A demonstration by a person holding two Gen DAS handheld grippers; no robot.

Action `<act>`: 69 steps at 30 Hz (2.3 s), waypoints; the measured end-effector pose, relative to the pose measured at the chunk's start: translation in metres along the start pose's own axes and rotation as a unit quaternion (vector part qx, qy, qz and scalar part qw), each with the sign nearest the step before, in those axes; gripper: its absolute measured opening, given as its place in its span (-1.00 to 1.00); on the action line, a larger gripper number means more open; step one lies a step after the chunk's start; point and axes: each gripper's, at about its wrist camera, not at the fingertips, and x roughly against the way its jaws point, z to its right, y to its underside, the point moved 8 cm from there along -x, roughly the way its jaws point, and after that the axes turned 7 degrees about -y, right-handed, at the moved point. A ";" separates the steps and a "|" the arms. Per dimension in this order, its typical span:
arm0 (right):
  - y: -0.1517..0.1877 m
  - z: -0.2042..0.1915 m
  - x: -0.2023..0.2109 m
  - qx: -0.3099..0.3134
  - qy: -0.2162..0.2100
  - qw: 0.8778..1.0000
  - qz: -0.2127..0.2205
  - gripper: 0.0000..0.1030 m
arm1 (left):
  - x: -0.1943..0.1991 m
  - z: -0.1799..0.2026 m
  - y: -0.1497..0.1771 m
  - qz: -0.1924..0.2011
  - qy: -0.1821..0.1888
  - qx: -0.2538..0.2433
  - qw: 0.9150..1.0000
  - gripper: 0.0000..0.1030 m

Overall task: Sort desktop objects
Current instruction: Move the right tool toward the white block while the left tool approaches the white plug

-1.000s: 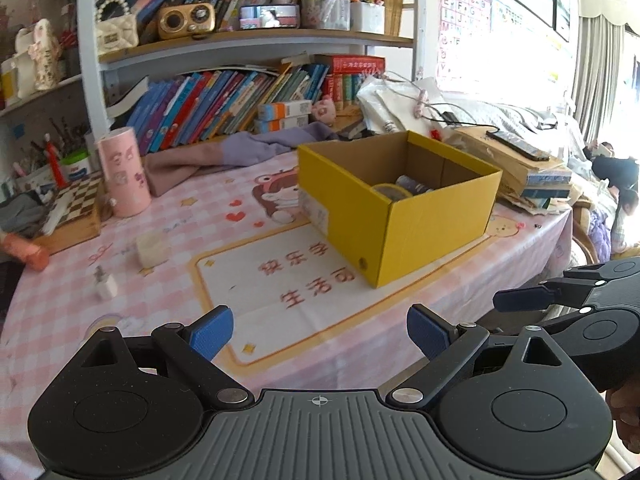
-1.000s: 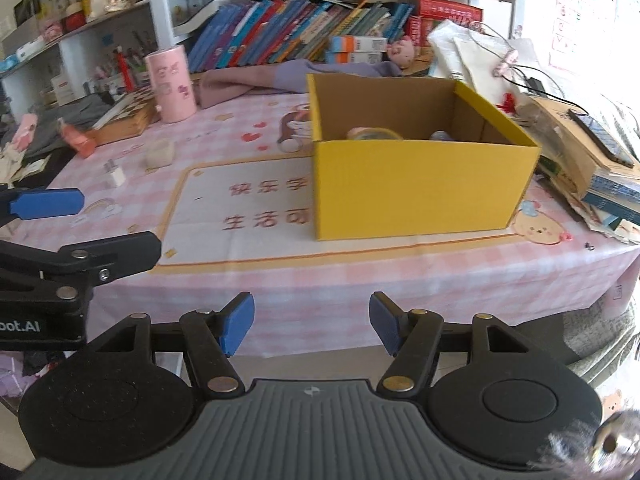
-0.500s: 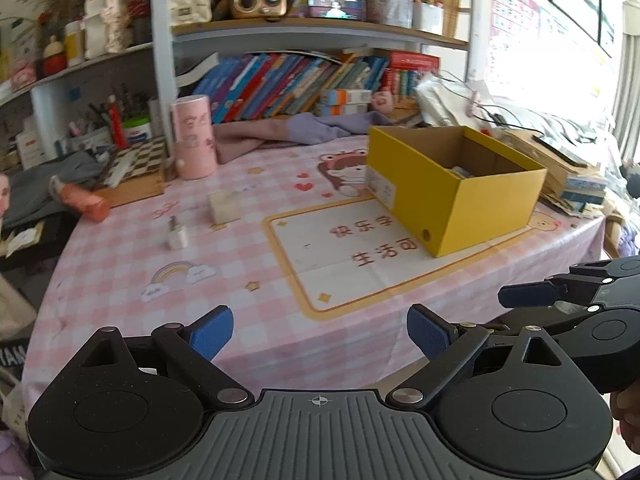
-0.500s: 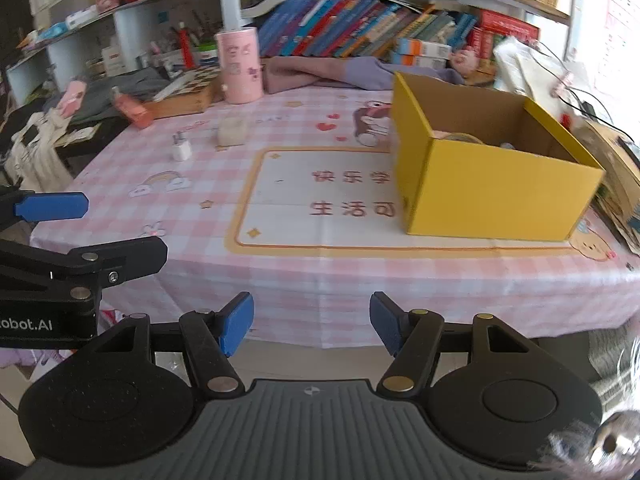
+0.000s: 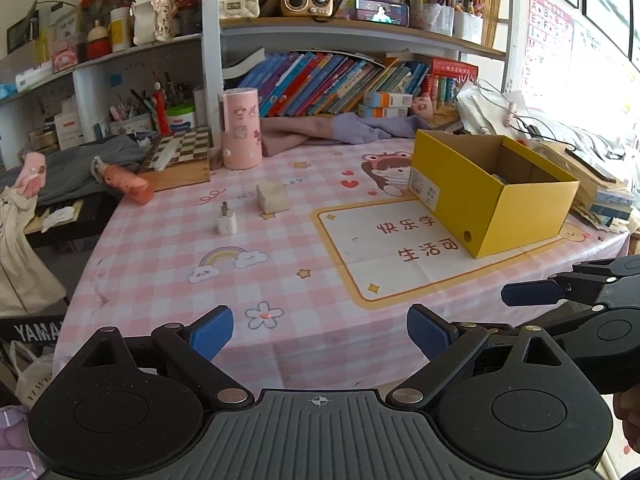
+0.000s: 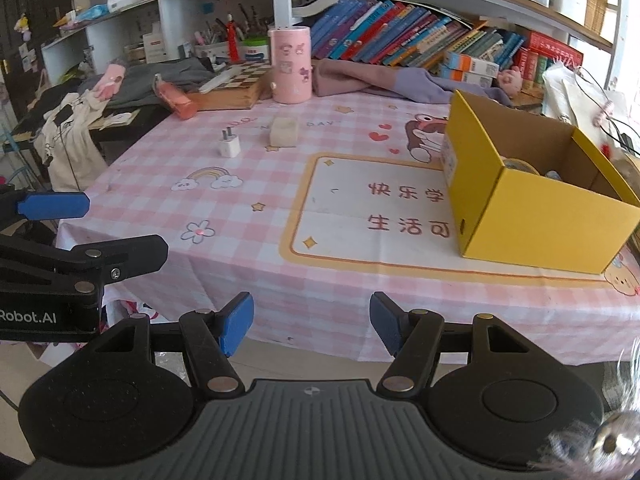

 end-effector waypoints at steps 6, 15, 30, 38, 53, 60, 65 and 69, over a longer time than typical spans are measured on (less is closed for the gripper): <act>-0.003 -0.005 -0.002 0.004 -0.003 1.000 0.002 0.20 | 0.001 -0.004 0.000 0.002 -0.003 0.000 1.000 0.86; -0.008 -0.014 -0.004 0.011 -0.009 1.000 0.003 0.20 | 0.002 -0.015 -0.002 0.002 -0.011 0.011 1.000 0.86; -0.015 -0.012 -0.016 0.011 -0.024 1.000 0.000 0.20 | -0.008 -0.020 -0.002 -0.008 -0.026 0.018 0.999 0.86; -0.028 -0.003 -0.037 -0.002 -0.035 0.999 -0.008 0.20 | -0.029 -0.027 -0.011 -0.018 -0.038 0.023 0.999 0.86; -0.093 0.024 -0.098 0.011 -0.045 0.999 -0.009 0.19 | -0.097 -0.039 -0.057 -0.019 -0.057 0.044 0.997 0.86; -0.124 0.039 -0.129 0.015 -0.049 0.999 -0.006 0.18 | -0.127 -0.040 -0.077 -0.016 -0.073 0.033 0.997 0.86; -0.144 0.044 -0.154 0.012 -0.062 0.998 -0.011 0.18 | -0.146 -0.050 -0.085 -0.024 -0.094 0.036 0.995 0.86; -0.160 0.041 -0.174 0.019 -0.072 0.997 -0.013 0.18 | -0.158 -0.062 -0.086 -0.034 -0.109 0.047 0.992 0.86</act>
